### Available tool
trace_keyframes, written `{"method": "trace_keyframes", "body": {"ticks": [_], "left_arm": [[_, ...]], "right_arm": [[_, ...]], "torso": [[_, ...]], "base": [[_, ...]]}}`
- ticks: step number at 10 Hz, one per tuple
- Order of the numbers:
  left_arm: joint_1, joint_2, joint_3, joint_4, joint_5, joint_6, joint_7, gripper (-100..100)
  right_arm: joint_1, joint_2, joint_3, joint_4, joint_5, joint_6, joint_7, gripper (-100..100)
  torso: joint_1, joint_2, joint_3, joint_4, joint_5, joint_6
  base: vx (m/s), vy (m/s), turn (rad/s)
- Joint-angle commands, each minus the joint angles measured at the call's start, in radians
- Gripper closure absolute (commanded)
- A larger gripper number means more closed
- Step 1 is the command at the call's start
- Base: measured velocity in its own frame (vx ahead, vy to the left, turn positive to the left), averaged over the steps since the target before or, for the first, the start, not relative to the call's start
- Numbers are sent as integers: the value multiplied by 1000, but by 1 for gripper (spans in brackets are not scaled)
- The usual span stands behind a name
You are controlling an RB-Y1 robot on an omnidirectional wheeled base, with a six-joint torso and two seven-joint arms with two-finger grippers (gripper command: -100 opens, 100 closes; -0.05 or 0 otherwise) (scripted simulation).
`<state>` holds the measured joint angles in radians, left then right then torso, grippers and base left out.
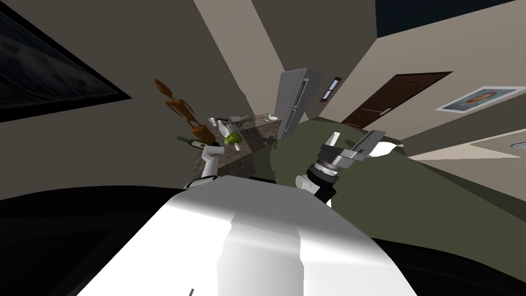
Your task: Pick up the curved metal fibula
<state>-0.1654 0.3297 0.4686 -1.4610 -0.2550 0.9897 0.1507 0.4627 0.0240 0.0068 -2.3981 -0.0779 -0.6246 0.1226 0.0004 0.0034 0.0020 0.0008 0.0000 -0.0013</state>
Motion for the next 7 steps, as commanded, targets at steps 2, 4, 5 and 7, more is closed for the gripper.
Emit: {"method": "trace_keyframes", "body": {"ticks": [2, 4, 5, 7], "left_arm": [[-1, 1, 1, 3, 0, -2, 1, 100], [1, -2, 1, 5, 1, 0, 2, 100], [1, -2, 1, 5, 1, 0, 3, 100], [1, -2, 1, 5, 1, 0, 3, 0]], "right_arm": [[0, 0, 0, 0, 0, 0, 0, 0], [0, 0, 0, 0, 0, 0, 0, 0], [0, 0, 0, 0, 0, 0, 0, 0], [0, 0, 0, 0, 0, 0, 0, 0]], "torso": [[0, -1, -1, 0, 0, 0], [0, -3, -1, 0, -2, 1], [0, -4, -2, 0, -2, 1], [0, -5, -2, 0, -2, 1]], "base": [[-10, 0, -10], [-4, -3, 5], [0, 0, 0], [0, 0, 0]]}}
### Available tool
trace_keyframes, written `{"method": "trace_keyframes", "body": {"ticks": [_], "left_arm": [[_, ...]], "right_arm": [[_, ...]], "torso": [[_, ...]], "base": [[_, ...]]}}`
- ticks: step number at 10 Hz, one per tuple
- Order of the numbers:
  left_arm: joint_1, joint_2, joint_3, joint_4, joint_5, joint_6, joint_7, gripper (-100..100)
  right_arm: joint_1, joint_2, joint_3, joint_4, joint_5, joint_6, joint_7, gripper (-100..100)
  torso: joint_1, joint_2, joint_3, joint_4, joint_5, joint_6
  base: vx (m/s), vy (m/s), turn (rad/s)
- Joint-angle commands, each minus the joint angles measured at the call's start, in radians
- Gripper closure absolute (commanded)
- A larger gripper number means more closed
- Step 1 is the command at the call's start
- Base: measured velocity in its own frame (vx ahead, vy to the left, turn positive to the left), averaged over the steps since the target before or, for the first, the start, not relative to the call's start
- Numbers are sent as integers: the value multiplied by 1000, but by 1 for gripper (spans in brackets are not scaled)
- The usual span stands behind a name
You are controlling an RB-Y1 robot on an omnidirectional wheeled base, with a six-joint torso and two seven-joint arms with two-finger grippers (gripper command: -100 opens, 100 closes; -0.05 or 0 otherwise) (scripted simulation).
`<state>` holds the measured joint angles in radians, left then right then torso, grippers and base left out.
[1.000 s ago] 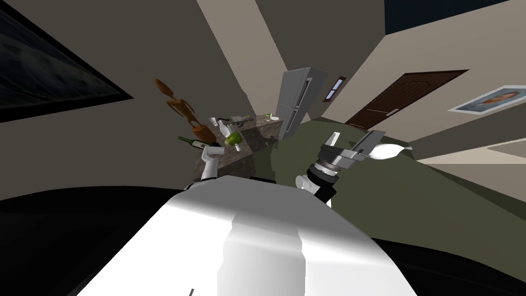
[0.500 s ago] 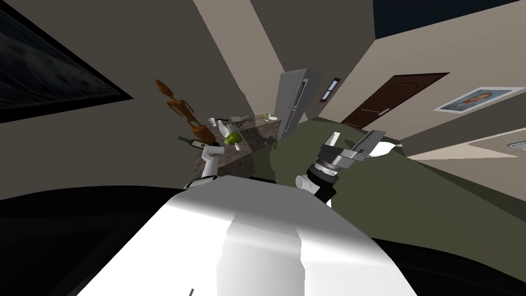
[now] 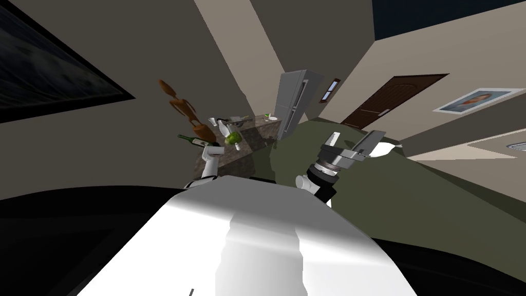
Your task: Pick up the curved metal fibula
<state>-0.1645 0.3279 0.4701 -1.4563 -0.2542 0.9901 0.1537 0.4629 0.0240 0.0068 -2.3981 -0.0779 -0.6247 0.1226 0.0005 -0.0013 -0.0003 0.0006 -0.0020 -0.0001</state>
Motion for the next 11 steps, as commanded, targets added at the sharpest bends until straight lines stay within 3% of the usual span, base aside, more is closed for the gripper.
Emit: {"method": "trace_keyframes", "body": {"ticks": [1, 11], "left_arm": [[23, -10, -14, -50, 9, 15, -15, 100], [155, -71, -81, -308, 63, 91, -79, 100]], "right_arm": [[0, 0, 0, 0, 0, 0, 0, 0], [0, 0, 0, 0, 0, 0, 0, 0]], "torso": [[0, 0, 0, 0, 0, 0], [-1, -3, -2, -1, -1, 1]], "base": [[57, -1, 164], [64, -7, 105]]}}
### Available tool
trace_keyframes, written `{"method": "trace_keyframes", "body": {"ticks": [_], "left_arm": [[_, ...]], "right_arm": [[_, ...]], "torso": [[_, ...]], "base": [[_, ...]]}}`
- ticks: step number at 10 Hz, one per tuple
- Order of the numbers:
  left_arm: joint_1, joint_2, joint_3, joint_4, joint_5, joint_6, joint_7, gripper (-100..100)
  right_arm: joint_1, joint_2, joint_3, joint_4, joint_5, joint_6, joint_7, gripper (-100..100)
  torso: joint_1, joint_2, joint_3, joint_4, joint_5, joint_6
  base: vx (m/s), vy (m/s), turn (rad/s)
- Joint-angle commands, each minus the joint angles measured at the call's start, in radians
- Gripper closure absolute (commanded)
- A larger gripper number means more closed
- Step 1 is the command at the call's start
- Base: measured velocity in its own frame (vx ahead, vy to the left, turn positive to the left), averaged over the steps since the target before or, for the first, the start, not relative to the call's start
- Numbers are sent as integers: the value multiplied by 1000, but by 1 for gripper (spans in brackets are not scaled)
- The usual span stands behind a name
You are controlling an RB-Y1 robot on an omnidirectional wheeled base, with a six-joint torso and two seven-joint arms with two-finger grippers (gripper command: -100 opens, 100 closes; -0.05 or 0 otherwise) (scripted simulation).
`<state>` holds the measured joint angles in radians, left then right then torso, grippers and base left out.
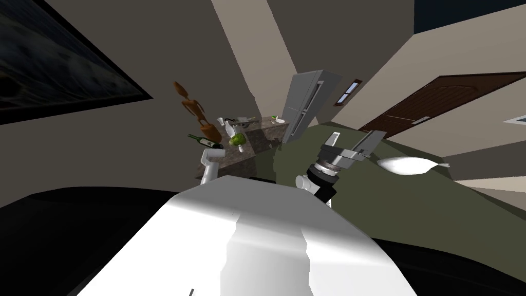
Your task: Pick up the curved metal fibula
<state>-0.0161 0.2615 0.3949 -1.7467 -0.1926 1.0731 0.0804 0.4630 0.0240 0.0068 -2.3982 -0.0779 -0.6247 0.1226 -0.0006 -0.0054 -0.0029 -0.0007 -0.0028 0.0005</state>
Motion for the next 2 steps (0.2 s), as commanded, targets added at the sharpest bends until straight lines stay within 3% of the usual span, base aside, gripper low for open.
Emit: {"method": "trace_keyframes", "body": {"ticks": [1, 2], "left_arm": [[0, 0, 0, 0, 0, 0, 0, 100], [2, 0, 0, -3, 1, 2, -2, 0]], "right_arm": [[0, 0, 0, 0, 0, 0, 0, 0], [0, 0, 0, 0, 0, 0, 0, 0]], "torso": [[0, 0, 0, 0, 0, 0], [0, 1, 0, 0, 0, 1]], "base": [[32, -7, 31], [0, 0, 0]]}}
